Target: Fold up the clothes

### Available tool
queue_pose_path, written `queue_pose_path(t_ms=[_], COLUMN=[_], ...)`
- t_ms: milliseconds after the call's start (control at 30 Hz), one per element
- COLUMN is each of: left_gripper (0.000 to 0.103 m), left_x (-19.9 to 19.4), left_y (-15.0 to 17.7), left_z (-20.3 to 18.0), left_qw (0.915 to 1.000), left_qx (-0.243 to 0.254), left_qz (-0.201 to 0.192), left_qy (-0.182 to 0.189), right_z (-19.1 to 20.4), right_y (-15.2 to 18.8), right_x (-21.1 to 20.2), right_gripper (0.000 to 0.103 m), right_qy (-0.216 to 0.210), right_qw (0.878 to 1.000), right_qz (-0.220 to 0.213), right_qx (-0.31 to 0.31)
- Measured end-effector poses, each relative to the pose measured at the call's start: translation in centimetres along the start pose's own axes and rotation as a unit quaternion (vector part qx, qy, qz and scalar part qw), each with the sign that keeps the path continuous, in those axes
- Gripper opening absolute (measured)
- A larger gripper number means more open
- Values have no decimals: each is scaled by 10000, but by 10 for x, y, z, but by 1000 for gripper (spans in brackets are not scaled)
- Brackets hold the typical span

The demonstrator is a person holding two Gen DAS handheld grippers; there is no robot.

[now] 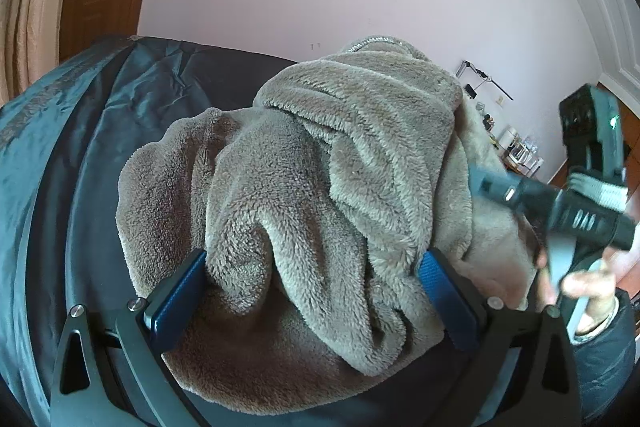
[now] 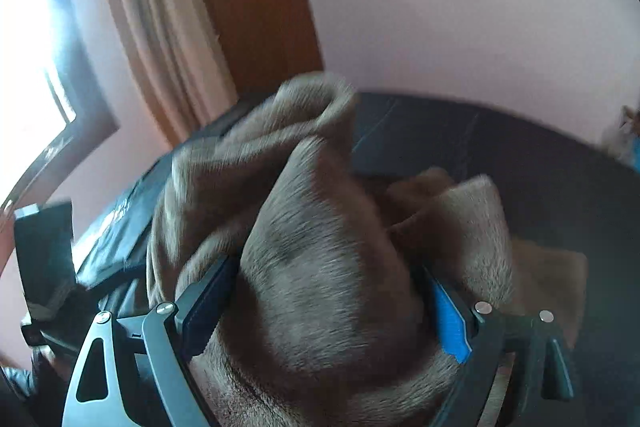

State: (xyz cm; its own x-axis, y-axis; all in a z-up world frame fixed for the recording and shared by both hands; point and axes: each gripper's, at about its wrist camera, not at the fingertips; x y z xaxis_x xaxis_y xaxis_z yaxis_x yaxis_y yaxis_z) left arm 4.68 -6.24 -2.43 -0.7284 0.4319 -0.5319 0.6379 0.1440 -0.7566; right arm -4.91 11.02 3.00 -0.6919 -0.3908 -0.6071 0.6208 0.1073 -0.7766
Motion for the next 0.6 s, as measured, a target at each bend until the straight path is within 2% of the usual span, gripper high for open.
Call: queue_pose_path(t_ms=[67,100,133,200,300,333,433,533,600], left_gripper=[102,102,103,103,103,103,103,103,103], left_x=[0,3,3,1,-2,-3,-9,-17,-21], left_y=[-1,-3,-3,-3,-5,-7,-12,-17,-20], left_z=[0,-1,-2,-5,-5,-4,0,2,2], left_qw=[10000,10000,9999,9998,9998,9998,10000,10000,9999], left_qx=[11,33,74,127,151,124,28,24,58], left_qz=[8,25,52,78,72,67,50,-42,-104], left_qy=[-19,-50,-94,-140,-134,-108,-29,-62,-97], right_z=[10,13,14,12,11,13,18,6,-10], right_y=[6,7,8,8,10,11,18,27,38], right_x=[3,0,-5,-17,-34,-43,-77,-109,-121], right_gripper=[62,40,29,22,19,18,16,16,16], right_qy=[235,249,214,276,638,875,1749,2233,2441], right_qw=[9993,9991,9992,9983,9937,9900,9688,9543,9506], right_qz=[-85,-144,-246,-495,-919,-1097,-1692,-1952,-1908], right_qx=[-278,-322,-237,-129,-70,-131,-476,-376,-193])
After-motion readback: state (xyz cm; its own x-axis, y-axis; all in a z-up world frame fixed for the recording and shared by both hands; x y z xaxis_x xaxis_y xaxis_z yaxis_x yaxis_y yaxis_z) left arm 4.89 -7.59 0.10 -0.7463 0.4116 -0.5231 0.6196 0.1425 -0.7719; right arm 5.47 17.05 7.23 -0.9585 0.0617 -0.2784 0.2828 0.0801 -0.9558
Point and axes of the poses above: each gripper's, at about its wrist camera, not at the fingertips, and x roughly the way its jaws point, z to its left, y to its underside, and after that the axes turned 6 degrees about -z, right-handed
